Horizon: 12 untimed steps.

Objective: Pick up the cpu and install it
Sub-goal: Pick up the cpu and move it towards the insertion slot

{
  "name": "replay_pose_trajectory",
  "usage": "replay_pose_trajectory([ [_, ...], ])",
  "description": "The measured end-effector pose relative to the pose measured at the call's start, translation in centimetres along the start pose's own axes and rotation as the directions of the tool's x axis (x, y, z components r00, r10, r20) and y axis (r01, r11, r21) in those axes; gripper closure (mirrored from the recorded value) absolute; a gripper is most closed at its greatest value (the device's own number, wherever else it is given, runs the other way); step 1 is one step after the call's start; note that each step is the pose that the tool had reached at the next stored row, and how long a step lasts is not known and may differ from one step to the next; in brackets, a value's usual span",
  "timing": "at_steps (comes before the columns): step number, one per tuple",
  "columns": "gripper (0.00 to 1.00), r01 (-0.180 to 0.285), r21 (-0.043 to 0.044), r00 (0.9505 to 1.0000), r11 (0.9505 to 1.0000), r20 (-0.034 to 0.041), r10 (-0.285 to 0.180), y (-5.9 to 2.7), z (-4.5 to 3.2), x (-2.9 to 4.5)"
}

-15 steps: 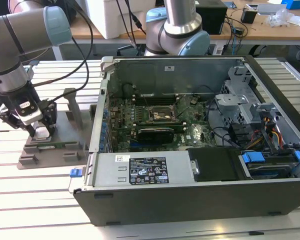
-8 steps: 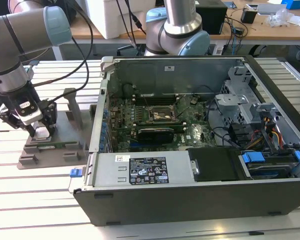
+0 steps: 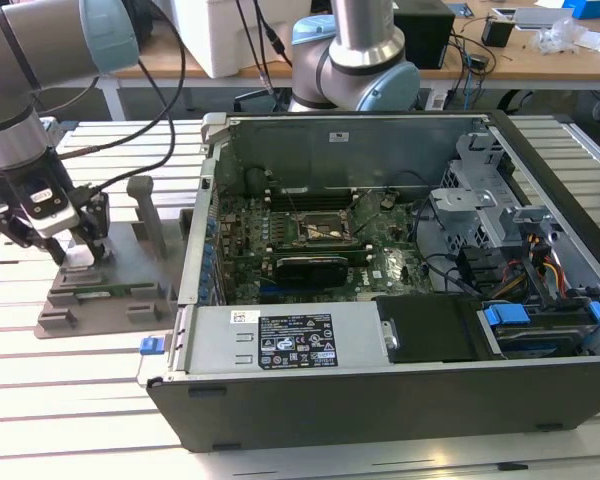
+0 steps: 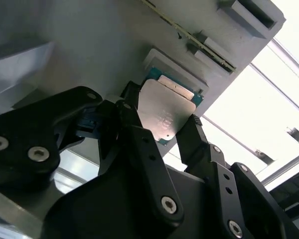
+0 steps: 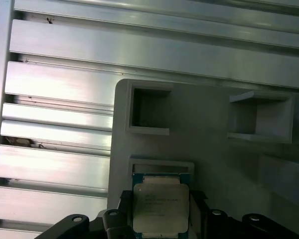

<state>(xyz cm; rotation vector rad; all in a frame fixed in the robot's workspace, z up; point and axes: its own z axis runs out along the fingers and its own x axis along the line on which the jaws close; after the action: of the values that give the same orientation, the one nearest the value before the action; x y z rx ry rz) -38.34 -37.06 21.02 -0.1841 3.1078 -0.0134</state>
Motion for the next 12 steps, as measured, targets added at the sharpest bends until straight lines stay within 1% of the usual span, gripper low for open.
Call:
replay_pose_trajectory([
  [4, 0.45, 0.0, 0.0, 1.0, 1.0, 0.0, 0.0, -0.01, -1.07, -0.03],
  [7, 0.45, 0.0, -0.0001, 1.0, 1.0, 0.0, 0.0, -0.02, -1.59, -0.05],
  [8, 0.45, 0.0, 0.0, 1.0, 1.0, 0.0, 0.0, -0.02, -1.98, -0.06],
  [9, 0.45, 0.0, -0.0001, 1.0, 1.0, 0.0, 0.0, -0.03, -2.79, -0.08],
  [10, 0.45, 0.0, -0.0001, 1.0, 1.0, 0.0, 0.0, -0.03, -3.29, -0.1],
  [11, 0.45, 0.0, 0.0, 1.0, 1.0, 0.0, 0.0, -0.04, -4.5, -0.13],
  [12, 0.45, 0.0, -0.0001, 1.0, 1.0, 0.0, 0.0, -0.04, -4.93, -0.14],
])
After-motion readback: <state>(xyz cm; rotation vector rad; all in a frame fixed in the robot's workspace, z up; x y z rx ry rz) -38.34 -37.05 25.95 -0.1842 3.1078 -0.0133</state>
